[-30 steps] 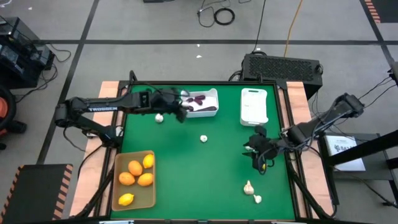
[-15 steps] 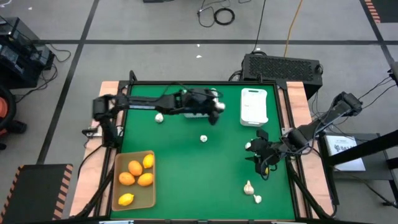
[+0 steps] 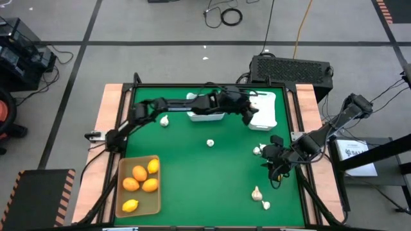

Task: Sort produce into baskets
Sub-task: Put the white garlic into the right white bin

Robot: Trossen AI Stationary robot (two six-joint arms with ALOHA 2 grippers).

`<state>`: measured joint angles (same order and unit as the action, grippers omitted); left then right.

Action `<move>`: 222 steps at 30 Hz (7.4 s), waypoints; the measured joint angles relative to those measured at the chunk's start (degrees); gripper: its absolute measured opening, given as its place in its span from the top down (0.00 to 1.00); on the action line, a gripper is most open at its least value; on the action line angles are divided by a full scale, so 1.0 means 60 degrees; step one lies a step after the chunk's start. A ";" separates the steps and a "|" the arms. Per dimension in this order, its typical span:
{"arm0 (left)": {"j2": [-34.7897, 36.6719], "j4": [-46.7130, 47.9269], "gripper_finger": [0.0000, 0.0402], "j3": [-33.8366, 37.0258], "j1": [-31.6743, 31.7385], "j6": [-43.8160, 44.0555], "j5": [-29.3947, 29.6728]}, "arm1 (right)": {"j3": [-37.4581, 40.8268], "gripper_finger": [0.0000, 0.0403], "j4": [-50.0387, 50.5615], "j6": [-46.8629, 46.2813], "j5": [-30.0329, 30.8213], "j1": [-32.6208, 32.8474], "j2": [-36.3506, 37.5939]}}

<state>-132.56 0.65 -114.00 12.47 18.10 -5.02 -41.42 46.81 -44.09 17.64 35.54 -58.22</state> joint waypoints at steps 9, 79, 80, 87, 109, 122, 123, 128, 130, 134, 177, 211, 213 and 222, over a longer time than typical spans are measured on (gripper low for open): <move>-0.1799 -0.0321 0.58 -0.1603 -0.0016 -0.0007 -0.0087 | -0.0001 0.56 0.0426 -0.0076 0.0038 0.0024 0.0000; 0.9548 0.5670 0.35 0.9472 -0.1484 -0.0083 0.3428 | -0.0012 0.33 0.0762 0.5036 -0.2013 -0.4118 -0.3226; 0.9696 0.5638 0.35 0.9576 -0.1520 -0.0068 0.3463 | -0.0012 0.33 0.0592 0.5041 -0.2013 -0.4118 -0.3265; 1.0545 0.4937 0.35 1.0124 -0.1693 -0.0062 0.3796 | -0.0016 0.33 -0.0065 0.5071 -0.2004 -0.4264 -0.3749; 1.0569 0.4900 0.35 1.0147 -0.2040 -0.0014 0.3930 | -0.0594 0.58 -0.0468 0.5567 -0.2132 -0.4683 -0.4546; 1.0569 0.4895 0.35 1.0147 -0.2517 0.0195 0.4158 | -0.2301 0.88 0.1362 0.6036 -0.2374 -0.4679 -0.4539; 1.0569 0.4892 0.35 1.0147 -0.2585 0.0210 0.4225 | -0.2271 0.87 0.1400 0.6022 -0.2554 -0.4691 -0.4539; 1.0569 0.4895 0.35 1.0147 -0.2870 0.0421 0.4506 | -0.1942 0.71 0.1634 0.5737 -0.2739 -0.4745 -0.4539; 1.0569 0.4895 0.35 1.0147 -0.2923 0.0422 0.4605 | -0.1819 0.62 0.1463 0.5731 -0.2709 -0.4745 -0.4539; 1.0569 0.4895 0.35 1.0147 -0.2998 0.0457 0.4708 | -0.1569 0.45 0.1184 0.5715 -0.2709 -0.4745 -0.4535; 0.1209 -0.5764 0.35 0.6199 -0.5211 -0.2418 0.1464 | -0.2389 0.90 0.1807 0.6569 -0.2630 -0.5218 -0.4528; -0.2097 -0.4414 0.35 0.1200 -0.4837 -0.2581 0.0076 | -0.2700 0.80 0.1638 0.7966 -0.0801 -1.1312 -0.2502; -0.2097 -0.4417 0.35 0.1200 -0.4874 -0.2581 0.0076 | -0.2700 0.75 0.1658 0.7994 -0.1103 -1.1514 -0.2513; -0.2661 -0.5641 0.35 0.1211 -0.4896 -0.2347 -0.0197 | -0.2700 0.48 0.1728 0.8024 -0.1499 -1.1925 -0.2514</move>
<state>-148.52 -33.19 -106.74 -16.91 4.01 -6.20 -57.63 57.18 4.05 8.64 -36.01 -73.30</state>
